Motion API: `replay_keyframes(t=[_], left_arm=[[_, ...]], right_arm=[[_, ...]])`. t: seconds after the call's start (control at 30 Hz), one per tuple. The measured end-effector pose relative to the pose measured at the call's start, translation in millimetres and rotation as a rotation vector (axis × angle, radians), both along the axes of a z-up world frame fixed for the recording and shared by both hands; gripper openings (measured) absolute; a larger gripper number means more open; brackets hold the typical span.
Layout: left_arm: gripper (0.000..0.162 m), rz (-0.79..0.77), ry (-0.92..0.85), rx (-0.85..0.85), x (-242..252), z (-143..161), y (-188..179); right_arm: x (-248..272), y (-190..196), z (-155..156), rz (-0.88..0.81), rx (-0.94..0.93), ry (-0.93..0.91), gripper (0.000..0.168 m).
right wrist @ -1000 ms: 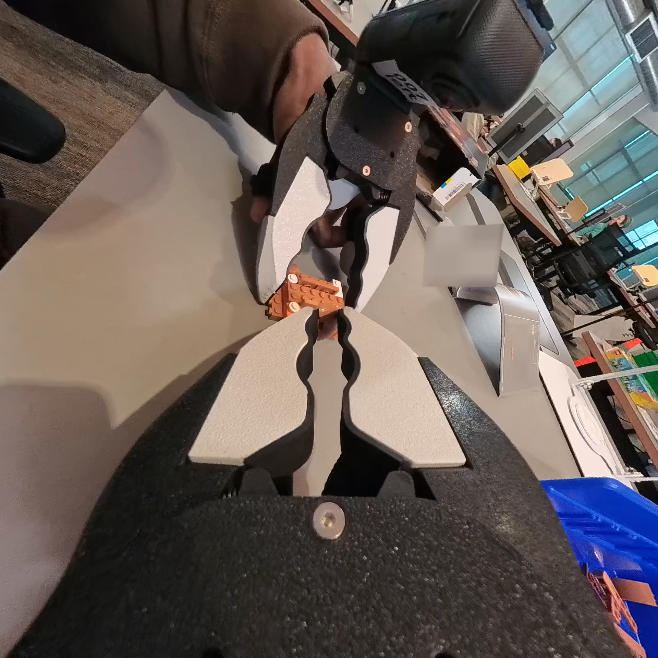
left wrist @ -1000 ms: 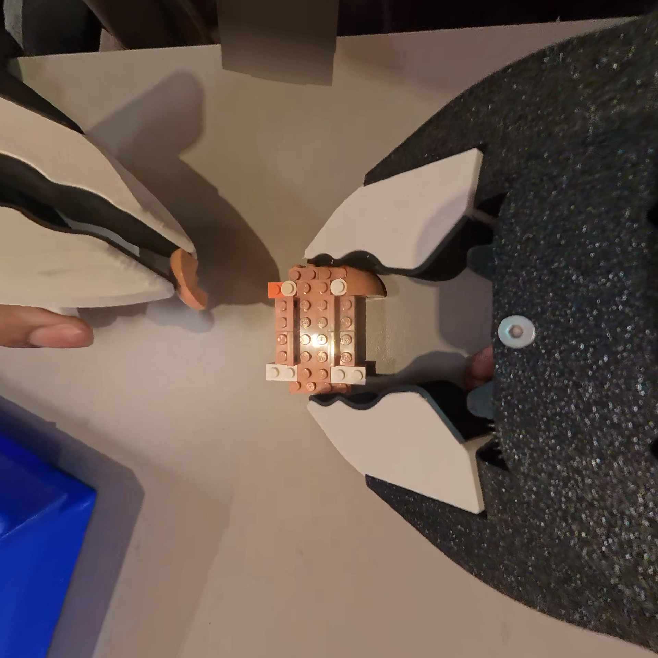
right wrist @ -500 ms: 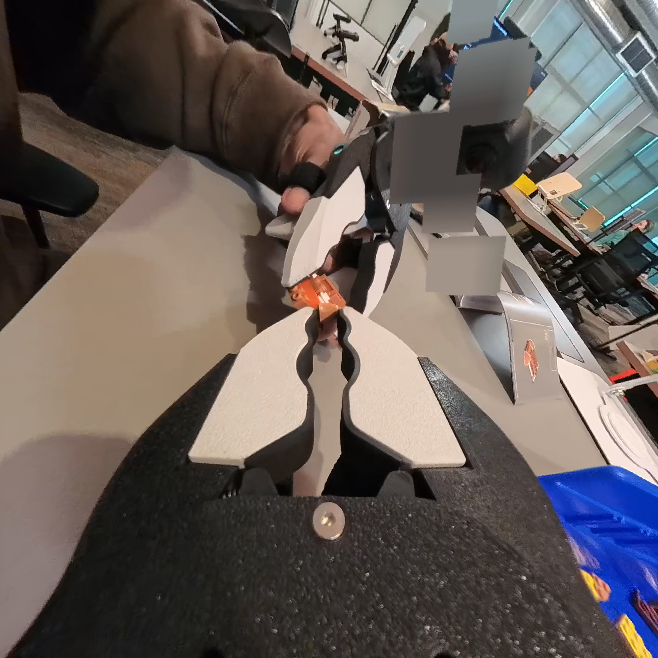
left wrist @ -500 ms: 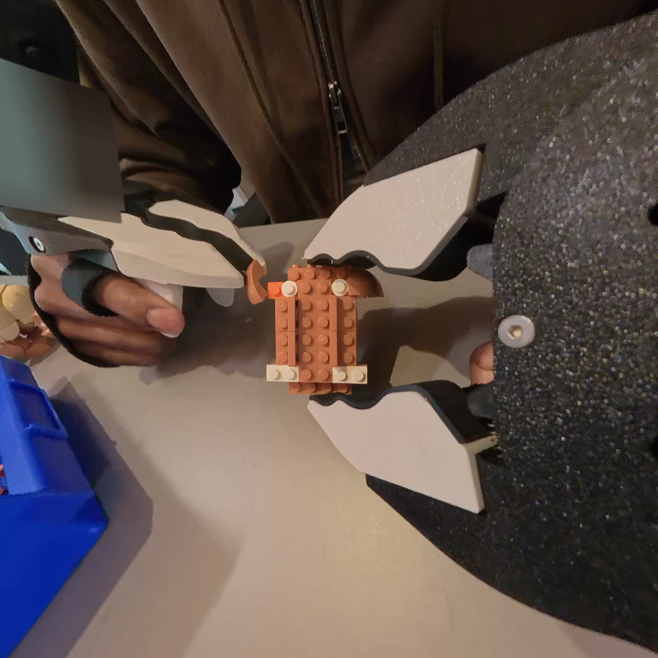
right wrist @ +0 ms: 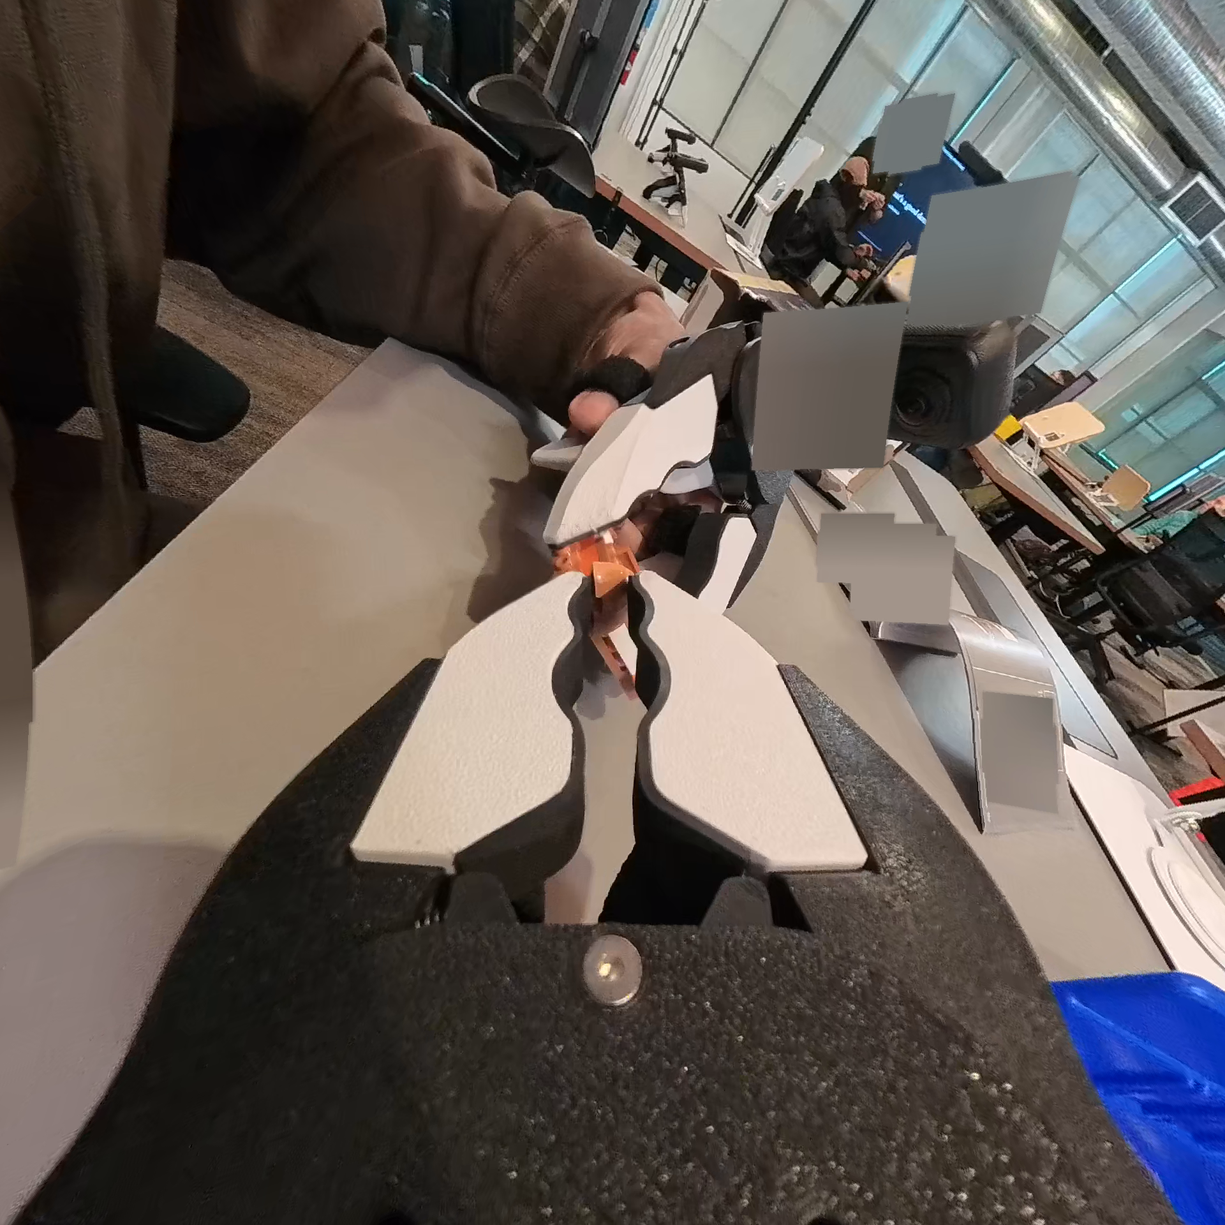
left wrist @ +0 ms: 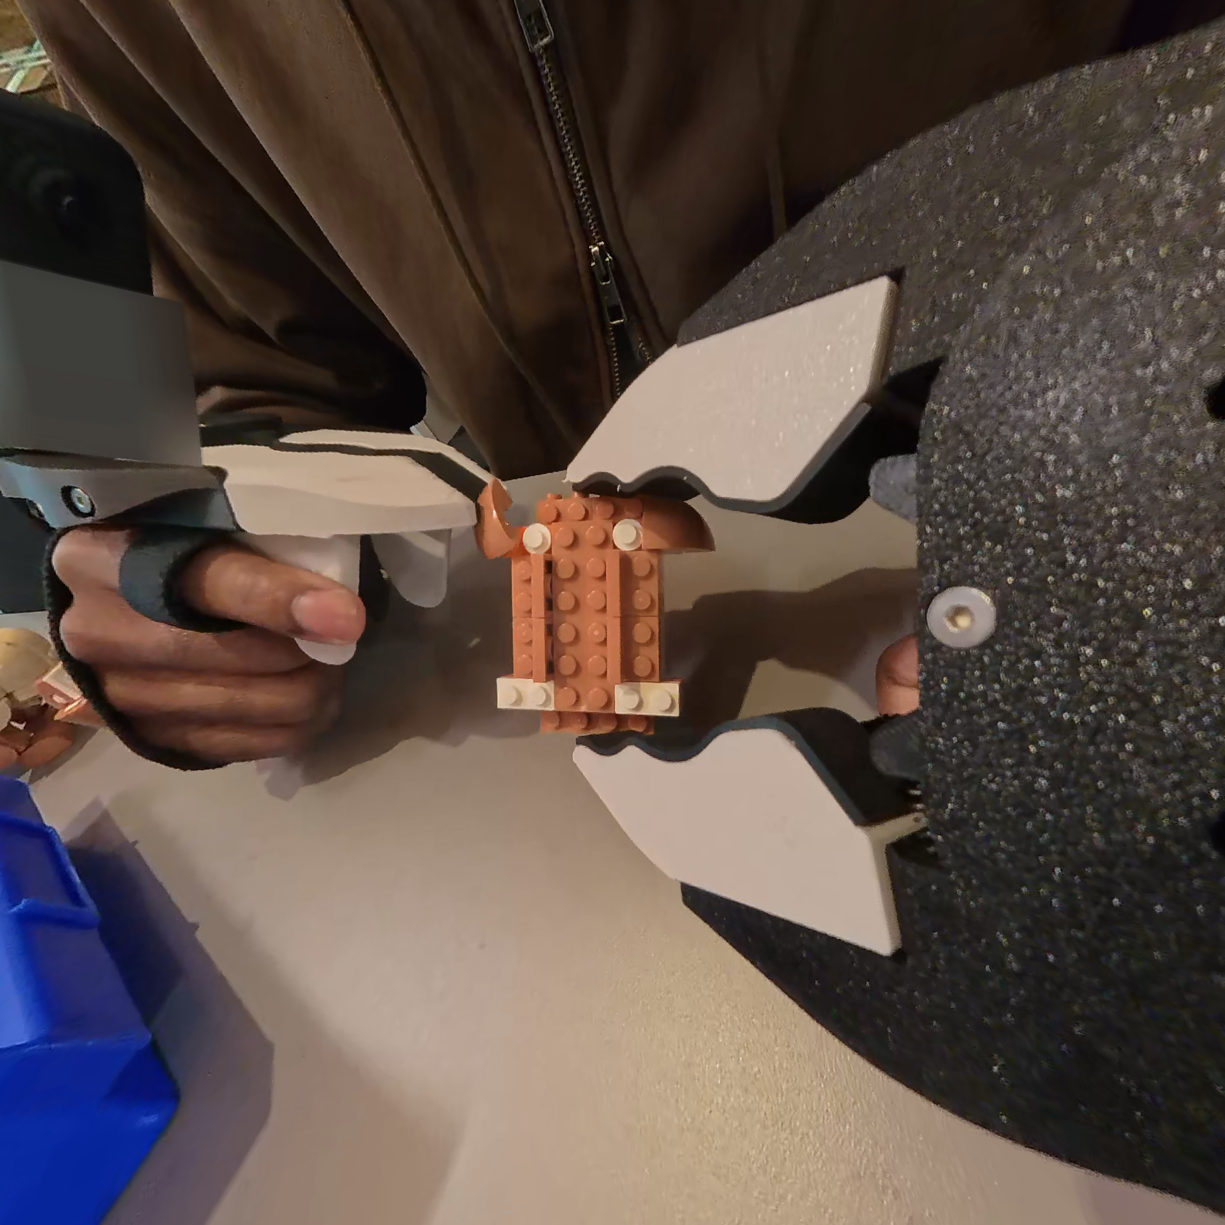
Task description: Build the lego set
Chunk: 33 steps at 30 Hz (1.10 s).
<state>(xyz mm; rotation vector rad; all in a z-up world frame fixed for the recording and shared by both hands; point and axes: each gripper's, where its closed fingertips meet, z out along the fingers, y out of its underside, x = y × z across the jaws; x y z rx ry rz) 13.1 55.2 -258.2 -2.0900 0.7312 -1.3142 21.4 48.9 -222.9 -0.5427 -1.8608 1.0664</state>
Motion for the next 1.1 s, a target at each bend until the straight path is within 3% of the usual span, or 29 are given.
replay_keyframes(t=[1.1], left_arm=[[0.068, 0.03, -0.031, 0.094, -0.6, 10.1, 5.7]], right_arm=[[0.2, -1.6, 4.3, -0.025, 0.109, 0.067, 0.012]])
